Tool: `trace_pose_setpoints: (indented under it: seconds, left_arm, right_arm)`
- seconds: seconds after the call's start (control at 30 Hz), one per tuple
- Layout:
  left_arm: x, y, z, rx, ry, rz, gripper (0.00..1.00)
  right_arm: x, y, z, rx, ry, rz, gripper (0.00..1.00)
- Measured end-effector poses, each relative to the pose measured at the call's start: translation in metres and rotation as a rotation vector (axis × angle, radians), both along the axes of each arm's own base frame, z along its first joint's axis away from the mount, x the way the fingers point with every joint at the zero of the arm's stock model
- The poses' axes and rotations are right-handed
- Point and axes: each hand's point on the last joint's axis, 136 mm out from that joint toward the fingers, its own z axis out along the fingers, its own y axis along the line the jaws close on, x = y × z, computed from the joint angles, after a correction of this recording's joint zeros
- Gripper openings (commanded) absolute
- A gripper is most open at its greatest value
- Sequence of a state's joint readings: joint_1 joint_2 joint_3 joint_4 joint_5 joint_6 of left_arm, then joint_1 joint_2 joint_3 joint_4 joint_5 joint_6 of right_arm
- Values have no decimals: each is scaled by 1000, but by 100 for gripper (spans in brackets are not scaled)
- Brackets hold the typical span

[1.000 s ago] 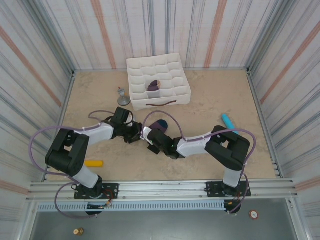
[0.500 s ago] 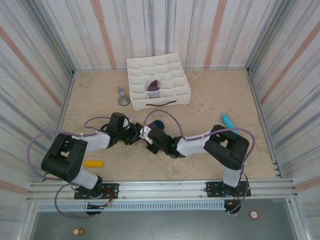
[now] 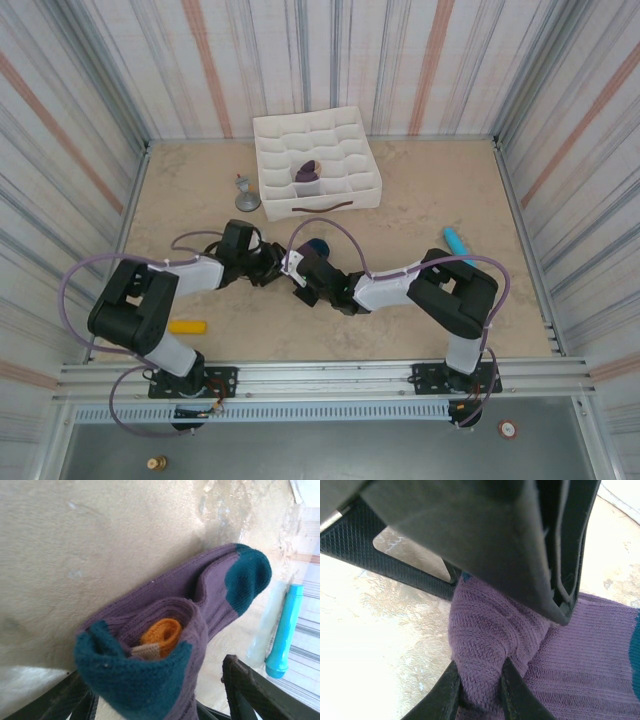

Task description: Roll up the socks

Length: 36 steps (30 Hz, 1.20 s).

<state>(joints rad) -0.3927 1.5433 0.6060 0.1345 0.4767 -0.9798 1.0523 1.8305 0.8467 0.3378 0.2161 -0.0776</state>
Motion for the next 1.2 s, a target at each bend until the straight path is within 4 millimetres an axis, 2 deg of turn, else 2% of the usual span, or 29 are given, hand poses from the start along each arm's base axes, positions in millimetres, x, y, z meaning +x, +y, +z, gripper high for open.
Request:
trace_pose_setpoints:
  seconds: [0.3, 0.43, 0.6, 0.87, 1.0, 1.2]
  left_arm:
    - [-10, 35, -1, 184, 1, 54, 69]
    - [-11, 46, -2, 175, -2, 82, 68]
    - [-21, 50, 2, 145, -33, 85, 69]
    - [-22, 46, 28, 87, -147, 66, 69]
    - [-24, 44, 26, 79, -149, 59, 69]
    - [-23, 41, 25, 73, -161, 51, 69]
  right_arm:
    - [0, 0, 0, 1, 0, 0, 0]
    - [2, 2, -1, 1, 0, -1, 0]
    - [6, 3, -1, 31, 42, 1, 0]
    - [34, -13, 0, 222, 313, 1, 0]
    - [46, -21, -1, 345, 486, 4, 0]
    - [49, -25, -3, 466, 681, 13, 0]
